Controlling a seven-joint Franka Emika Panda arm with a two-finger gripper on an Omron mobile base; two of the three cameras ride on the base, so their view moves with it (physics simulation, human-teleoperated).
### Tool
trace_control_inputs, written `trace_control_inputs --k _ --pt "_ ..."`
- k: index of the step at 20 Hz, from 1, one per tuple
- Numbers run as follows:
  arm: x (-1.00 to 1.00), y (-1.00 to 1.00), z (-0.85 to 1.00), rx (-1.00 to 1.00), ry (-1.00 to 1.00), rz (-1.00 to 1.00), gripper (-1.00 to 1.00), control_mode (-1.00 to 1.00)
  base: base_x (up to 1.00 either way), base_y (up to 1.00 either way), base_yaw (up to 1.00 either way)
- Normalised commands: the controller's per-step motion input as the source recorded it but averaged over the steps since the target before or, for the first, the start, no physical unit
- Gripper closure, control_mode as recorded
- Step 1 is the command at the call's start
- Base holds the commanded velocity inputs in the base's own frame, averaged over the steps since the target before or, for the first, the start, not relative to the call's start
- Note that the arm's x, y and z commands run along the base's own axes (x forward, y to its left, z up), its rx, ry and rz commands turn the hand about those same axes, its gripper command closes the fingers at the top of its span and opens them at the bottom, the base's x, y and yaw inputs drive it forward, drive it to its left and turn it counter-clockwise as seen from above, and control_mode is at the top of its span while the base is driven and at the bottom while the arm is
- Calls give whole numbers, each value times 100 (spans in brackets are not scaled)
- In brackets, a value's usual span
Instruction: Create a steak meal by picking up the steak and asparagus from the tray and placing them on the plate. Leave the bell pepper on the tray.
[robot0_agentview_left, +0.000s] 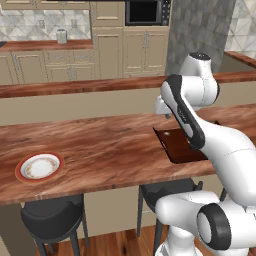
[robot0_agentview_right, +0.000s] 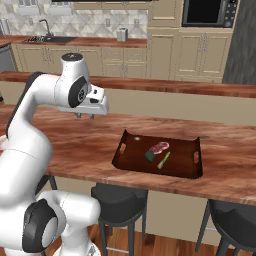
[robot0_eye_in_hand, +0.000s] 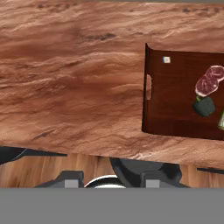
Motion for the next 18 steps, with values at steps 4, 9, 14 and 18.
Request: trace_control_inputs --k 4,9,14,18 --pt "0 -23 -10 0 0 -5 -100 -100 0 0 0" --pt "0 -84 -34 3 0 -4 -100 -100 0 0 0" --pt "23 -76 -39 0 3 -4 -100 -100 0 0 0" --pt "63 -55 -35 0 11 -15 -100 -100 0 0 0"
